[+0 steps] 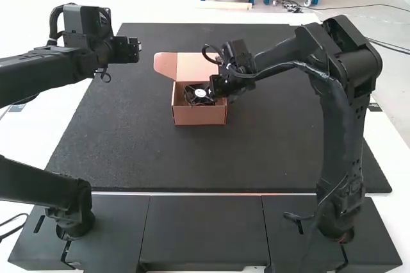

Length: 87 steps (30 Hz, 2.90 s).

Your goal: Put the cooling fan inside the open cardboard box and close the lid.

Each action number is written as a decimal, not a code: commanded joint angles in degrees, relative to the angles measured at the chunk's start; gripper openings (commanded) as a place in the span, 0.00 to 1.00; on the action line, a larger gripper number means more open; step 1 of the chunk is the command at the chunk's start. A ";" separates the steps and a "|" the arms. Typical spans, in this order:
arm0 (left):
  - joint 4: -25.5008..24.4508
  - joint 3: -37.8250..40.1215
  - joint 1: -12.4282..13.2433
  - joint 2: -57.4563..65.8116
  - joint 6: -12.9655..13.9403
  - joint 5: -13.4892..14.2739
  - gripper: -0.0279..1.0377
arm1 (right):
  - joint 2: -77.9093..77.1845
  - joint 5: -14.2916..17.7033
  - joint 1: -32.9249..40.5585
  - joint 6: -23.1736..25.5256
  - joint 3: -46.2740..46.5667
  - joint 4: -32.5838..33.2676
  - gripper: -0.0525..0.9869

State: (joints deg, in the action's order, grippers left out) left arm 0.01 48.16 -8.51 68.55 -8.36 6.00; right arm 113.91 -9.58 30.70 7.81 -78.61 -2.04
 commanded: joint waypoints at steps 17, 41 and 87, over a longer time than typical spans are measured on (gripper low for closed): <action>2.54 -3.78 0.08 -1.67 0.54 -4.68 0.93 | -3.96 3.96 0.50 -1.66 -8.75 0.37 0.57; 15.72 -4.92 -0.19 11.16 -0.25 -7.67 0.93 | -5.71 10.02 -12.15 -8.69 -7.26 -3.85 0.74; 15.99 -3.60 3.50 10.99 -0.17 -8.37 0.93 | -2.46 5.54 -12.50 -8.52 -12.27 -0.33 0.17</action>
State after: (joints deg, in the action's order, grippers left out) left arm 15.27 41.95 -5.48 80.58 -8.23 -1.76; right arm 114.56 -2.76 18.83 -0.89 -91.11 -2.85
